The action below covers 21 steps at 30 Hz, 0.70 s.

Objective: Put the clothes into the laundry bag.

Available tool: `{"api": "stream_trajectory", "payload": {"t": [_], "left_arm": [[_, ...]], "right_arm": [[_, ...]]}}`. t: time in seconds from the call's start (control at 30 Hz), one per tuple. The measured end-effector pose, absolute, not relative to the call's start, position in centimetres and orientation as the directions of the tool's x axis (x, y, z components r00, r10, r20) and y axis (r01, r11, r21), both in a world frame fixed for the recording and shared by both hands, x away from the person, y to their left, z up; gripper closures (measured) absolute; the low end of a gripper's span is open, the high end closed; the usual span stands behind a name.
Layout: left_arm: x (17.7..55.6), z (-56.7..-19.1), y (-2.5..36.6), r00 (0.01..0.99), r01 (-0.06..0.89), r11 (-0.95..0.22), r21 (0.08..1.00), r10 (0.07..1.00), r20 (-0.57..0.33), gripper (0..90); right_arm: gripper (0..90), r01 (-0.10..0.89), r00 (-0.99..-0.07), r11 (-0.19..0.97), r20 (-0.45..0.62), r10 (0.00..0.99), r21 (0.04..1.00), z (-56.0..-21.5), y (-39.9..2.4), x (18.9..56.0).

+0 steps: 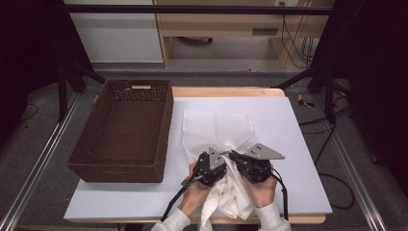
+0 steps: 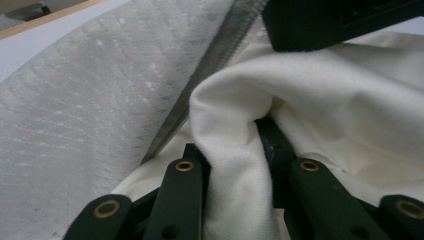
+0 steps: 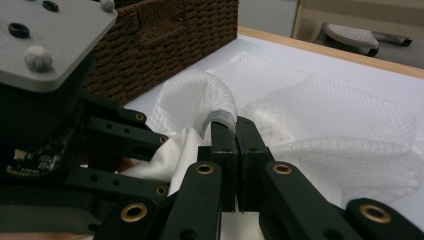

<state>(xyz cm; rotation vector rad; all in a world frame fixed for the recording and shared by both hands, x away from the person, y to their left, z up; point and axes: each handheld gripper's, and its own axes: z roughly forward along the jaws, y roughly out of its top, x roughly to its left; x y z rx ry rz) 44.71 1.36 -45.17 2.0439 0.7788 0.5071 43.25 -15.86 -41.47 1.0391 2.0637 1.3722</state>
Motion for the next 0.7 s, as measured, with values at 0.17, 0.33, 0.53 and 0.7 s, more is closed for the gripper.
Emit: {"api": "stream_trajectory", "payload": {"t": [0.17,0.33,0.53,0.7], "left_arm": [[43.3,-44.7,2.4,0.737,0.314,-0.450,0.836,0.670,0.084,51.2],[41.8,-43.9,5.7,0.741,0.323,-0.454,0.830,0.667,0.076,29.7],[42.7,-45.9,7.3,0.731,0.430,-0.384,0.817,0.679,-0.065,24.4],[43.8,-47.6,6.5,0.738,0.467,-0.395,0.791,0.667,-0.102,26.9]], "right_arm": [[88.9,0.342,-0.606,0.212,0.042,0.794,0.915,-41.7,-16.2,43.3],[88.8,0.337,-0.607,0.213,0.039,0.793,0.917,-41.7,-16.2,43.4],[88.9,0.341,-0.610,0.225,0.033,0.791,0.913,-41.9,-15.9,43.4],[88.9,0.351,-0.612,0.231,0.036,0.790,0.908,-42.3,-15.6,43.6]]}}
